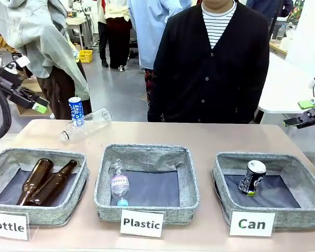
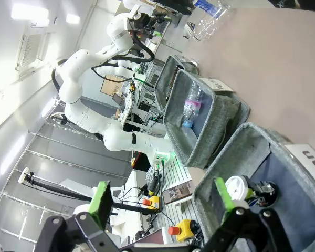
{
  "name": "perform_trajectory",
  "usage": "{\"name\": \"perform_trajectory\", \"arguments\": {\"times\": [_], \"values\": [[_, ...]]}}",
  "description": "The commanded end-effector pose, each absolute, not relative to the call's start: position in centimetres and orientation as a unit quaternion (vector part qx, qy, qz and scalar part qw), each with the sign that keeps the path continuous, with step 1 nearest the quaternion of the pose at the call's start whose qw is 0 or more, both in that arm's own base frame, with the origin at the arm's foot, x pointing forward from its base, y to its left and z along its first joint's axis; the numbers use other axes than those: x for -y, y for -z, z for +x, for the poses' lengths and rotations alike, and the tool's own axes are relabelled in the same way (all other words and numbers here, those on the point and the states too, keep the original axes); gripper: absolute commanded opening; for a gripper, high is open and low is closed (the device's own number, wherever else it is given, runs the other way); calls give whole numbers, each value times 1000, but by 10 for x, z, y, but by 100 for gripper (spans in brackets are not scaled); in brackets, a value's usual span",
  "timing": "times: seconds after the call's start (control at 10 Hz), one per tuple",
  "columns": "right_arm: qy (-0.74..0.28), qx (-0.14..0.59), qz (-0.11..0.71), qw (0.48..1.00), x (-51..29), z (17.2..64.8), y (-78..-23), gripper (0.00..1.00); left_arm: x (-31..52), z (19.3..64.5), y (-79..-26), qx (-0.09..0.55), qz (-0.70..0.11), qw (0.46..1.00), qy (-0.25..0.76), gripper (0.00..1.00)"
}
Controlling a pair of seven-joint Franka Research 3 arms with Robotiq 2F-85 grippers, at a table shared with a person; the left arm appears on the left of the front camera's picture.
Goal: Sort the can waste into the basket.
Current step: Pick up the can waste from the table and place it in the right Fabric basket.
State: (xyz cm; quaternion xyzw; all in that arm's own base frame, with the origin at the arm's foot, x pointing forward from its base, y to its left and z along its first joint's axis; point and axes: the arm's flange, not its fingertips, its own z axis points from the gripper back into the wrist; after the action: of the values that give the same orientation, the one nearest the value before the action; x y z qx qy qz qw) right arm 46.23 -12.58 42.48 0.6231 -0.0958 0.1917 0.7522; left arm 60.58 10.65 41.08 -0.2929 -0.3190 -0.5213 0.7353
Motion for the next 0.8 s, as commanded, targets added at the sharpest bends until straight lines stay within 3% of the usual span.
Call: {"name": "perform_trajectory", "arguments": {"times": [0.0,0.2,0.7], "values": [[-200,96,621,751,128,463,-427,100,-131,619,-385,419,-246,681,548,100],[-200,96,621,751,128,463,-427,100,-138,637,-362,467,-225,660,544,100],[-200,96,621,751,128,463,-427,100,-149,722,-326,455,-250,696,496,100]]}}
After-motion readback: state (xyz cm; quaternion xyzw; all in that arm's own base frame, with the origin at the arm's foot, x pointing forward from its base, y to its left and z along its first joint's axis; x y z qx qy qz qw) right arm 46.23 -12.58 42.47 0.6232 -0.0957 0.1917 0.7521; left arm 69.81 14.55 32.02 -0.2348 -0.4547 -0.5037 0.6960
